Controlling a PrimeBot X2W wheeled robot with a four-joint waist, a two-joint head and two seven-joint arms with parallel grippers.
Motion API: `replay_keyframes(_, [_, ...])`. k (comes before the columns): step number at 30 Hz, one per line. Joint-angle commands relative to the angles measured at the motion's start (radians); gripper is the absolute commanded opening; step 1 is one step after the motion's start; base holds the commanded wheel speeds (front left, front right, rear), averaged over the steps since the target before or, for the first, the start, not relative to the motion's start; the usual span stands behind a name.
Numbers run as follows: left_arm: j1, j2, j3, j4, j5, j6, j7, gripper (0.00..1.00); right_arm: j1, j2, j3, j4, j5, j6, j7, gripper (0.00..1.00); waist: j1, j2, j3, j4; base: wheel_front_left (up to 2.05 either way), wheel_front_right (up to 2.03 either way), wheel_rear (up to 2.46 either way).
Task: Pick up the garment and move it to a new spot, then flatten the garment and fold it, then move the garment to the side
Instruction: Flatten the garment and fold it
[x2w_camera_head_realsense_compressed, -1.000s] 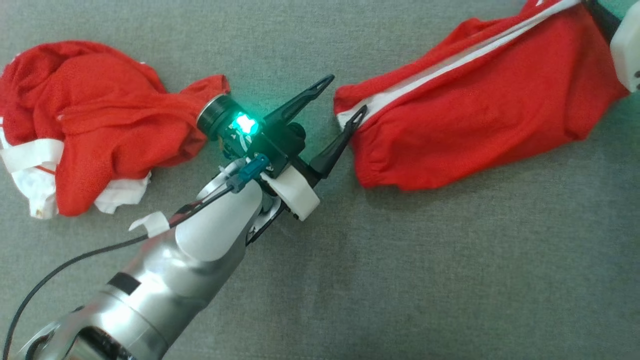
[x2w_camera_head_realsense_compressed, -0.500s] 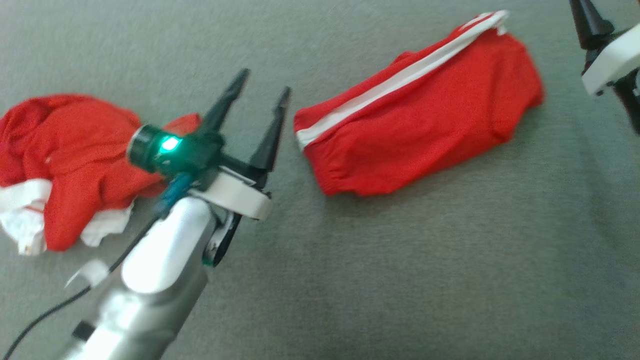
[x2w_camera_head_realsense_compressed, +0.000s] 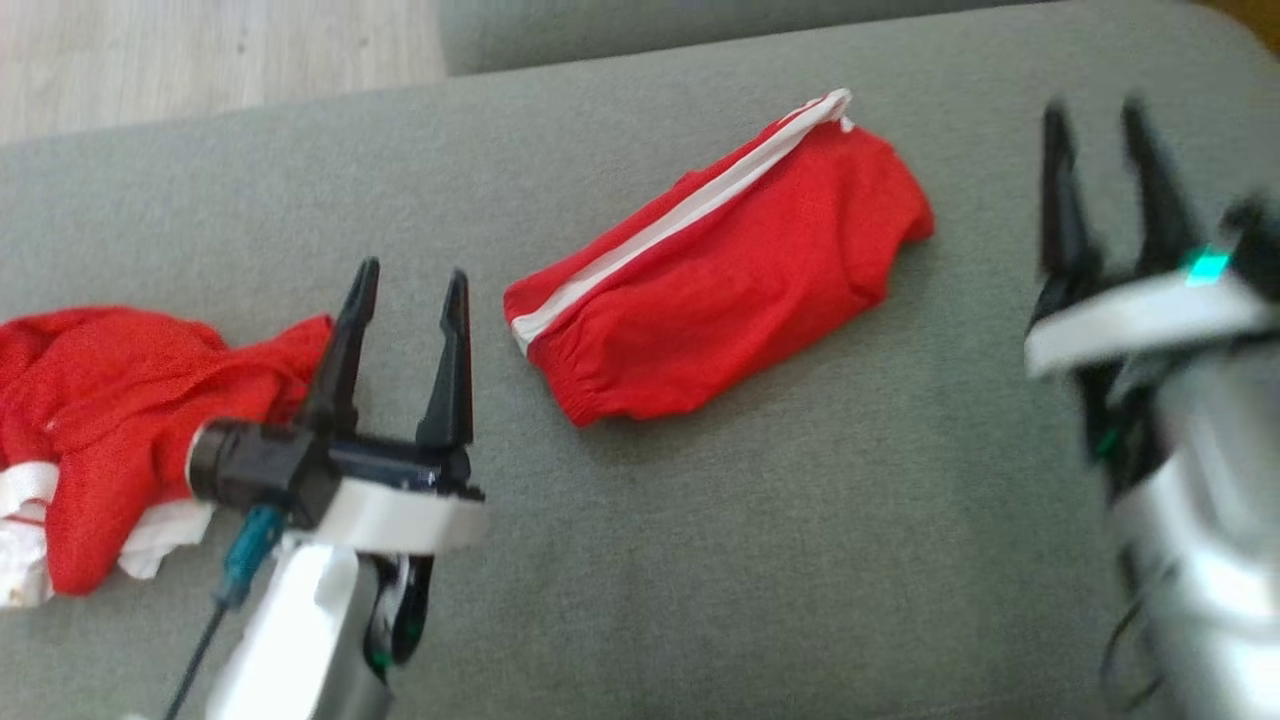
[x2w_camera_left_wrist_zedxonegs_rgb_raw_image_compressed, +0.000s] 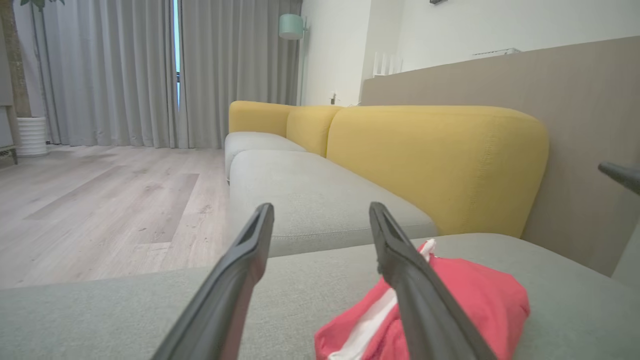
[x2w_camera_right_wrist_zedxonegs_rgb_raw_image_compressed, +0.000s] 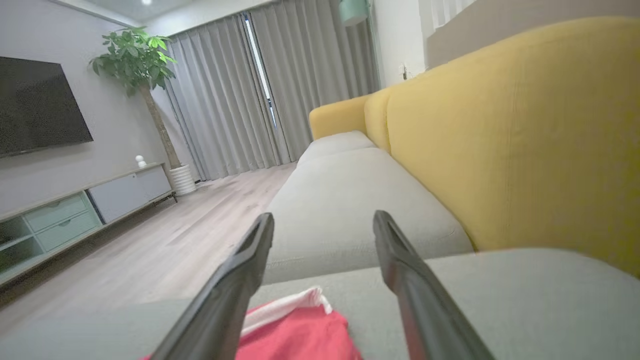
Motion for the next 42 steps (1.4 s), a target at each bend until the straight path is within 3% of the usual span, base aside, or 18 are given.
replay_keyframes(1, [0.001,-0.008,0.062,-0.048,0.02,-0.013,-0.005,1.0,0.062,0.056,-0.038,-0.073,-0.047,-0.001,-0.01,1.0,0.0003,0.0,-0.018,-0.012,0.0,0.0,0.0])
replay_keyframes(4, [0.059,-0.046,0.093,-0.056,0.048,-0.043,-0.005,1.0,0.196,0.15,-0.105,-0.137,-0.129,-0.001,-0.011,1.0,0.0003,0.0,-0.032,-0.011,0.0,0.0,0.0])
replay_keyframes(6, [0.09,-0.066,0.109,-0.051,0.064,-0.06,-0.005,1.0,0.262,0.176,-0.119,-0.15,-0.173,-0.001,-0.011,1.0,0.0003,0.0,-0.036,-0.009,0.0,0.0,0.0])
replay_keyframes(11, [0.116,-0.097,0.136,-0.041,0.098,-0.099,-0.005,1.0,0.312,0.201,-0.144,-0.153,-0.204,-0.001,-0.011,1.0,0.0003,0.0,-0.025,0.009,0.0,0.0,0.0])
replay_keyframes(19, [0.078,-0.116,0.145,-0.028,0.132,-0.136,-0.005,1.0,0.223,0.211,-0.231,-0.11,-0.193,-0.001,0.053,1.0,0.0003,0.0,0.044,0.077,0.0,0.0,0.0])
replay_keyframes(28, [0.035,-0.122,0.11,-0.006,0.128,-0.157,-0.005,1.0,0.037,0.212,-0.413,0.113,-0.118,-0.001,0.209,1.0,0.0003,0.0,0.112,0.19,0.0,0.0,0.0])
replay_keyframes(42, [0.008,-0.122,0.071,-0.024,0.079,-0.159,-0.005,1.0,-0.147,0.145,-0.586,0.48,-0.254,-0.001,0.32,1.0,0.0003,0.0,0.147,0.301,0.0,0.0,0.0])
